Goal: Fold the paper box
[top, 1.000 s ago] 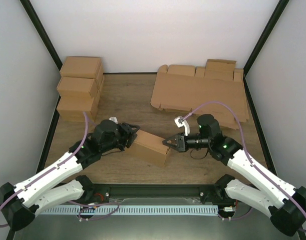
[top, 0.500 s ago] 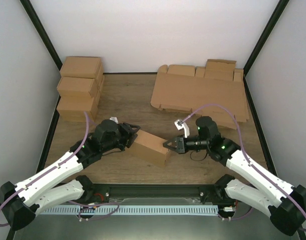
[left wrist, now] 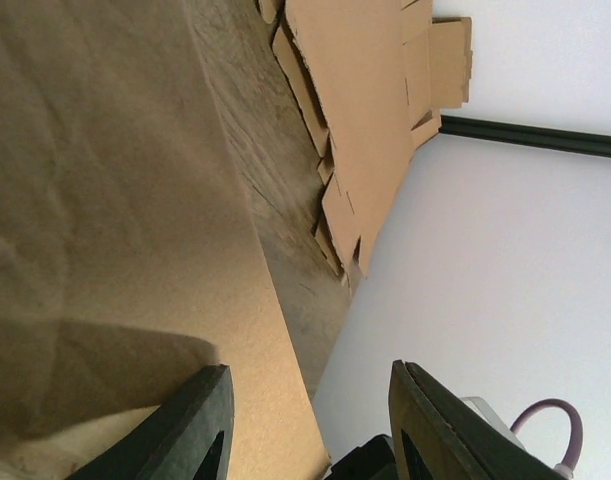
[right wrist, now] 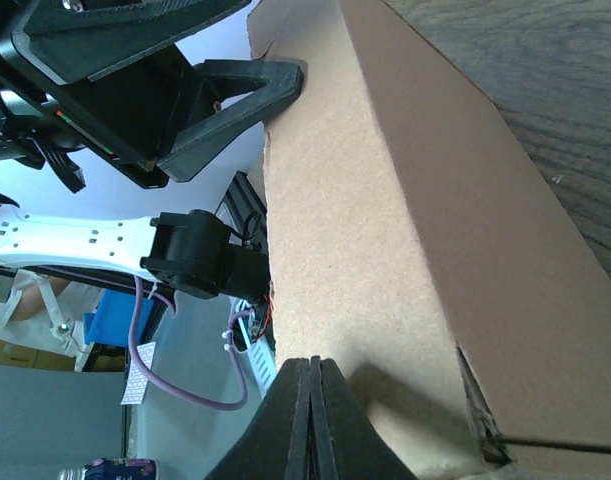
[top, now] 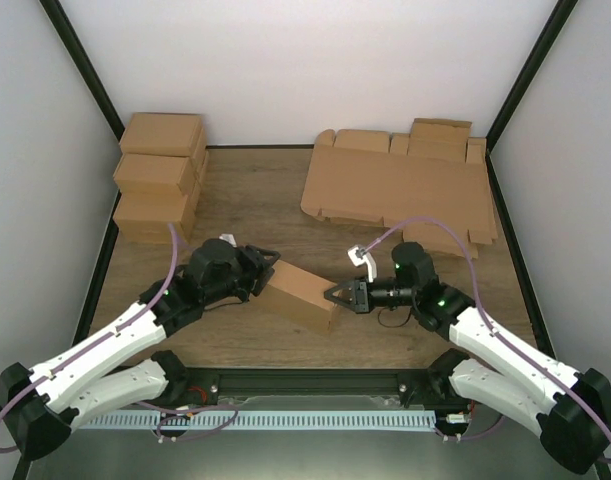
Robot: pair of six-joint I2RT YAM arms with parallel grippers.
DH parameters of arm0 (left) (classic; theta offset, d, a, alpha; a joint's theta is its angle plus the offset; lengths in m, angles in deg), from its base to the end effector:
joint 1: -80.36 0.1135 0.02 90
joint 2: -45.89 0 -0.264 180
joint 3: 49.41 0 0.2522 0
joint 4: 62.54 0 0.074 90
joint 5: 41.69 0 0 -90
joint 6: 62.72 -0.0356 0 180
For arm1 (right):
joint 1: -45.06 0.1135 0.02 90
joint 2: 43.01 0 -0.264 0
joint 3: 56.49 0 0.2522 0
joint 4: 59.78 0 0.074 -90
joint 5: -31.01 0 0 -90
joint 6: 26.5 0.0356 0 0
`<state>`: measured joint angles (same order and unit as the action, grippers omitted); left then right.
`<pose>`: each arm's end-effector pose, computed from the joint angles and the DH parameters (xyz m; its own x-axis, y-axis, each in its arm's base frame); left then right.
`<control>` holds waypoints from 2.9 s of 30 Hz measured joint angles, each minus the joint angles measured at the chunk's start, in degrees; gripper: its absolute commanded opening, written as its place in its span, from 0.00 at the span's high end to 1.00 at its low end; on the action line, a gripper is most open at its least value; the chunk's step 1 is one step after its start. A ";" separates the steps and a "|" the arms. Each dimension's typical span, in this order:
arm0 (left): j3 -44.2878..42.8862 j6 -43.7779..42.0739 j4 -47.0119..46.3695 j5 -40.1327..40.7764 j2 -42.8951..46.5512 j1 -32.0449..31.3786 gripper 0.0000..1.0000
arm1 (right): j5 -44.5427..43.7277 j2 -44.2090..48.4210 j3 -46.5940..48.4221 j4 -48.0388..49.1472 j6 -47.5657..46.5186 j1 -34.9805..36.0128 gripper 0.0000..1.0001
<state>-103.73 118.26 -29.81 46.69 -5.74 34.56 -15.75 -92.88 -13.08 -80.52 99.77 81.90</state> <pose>0.1407 -0.1462 0.2775 -0.7276 -0.6854 0.0290 -0.3615 0.3472 -0.8653 0.1369 0.1330 0.2413 -0.8418 -0.0922 -0.5318 -0.5289 0.3377 0.7786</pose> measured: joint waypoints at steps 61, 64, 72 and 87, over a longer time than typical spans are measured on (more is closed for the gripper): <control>10.62 -26.64 -7.54 -29.55 5.62 34.77 0.96 | 0.44 -4.26 3.23 -1.51 -3.74 0.00 0.99; 11.02 -26.67 -7.23 -29.11 6.58 34.77 0.96 | 0.63 -4.76 3.87 -2.03 -4.46 0.04 0.99; -2.19 -30.49 7.69 -25.18 4.31 34.62 0.76 | 2.01 -6.56 5.16 -3.06 -5.81 0.02 0.99; -18.29 -34.91 16.96 -22.91 0.92 34.62 0.71 | 6.73 -8.83 6.54 -10.93 -8.07 13.03 0.99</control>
<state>-122.02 83.36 -12.85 23.78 -4.82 69.18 -9.02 -101.71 -6.54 -91.45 91.71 94.93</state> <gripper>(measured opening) 0.287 0.009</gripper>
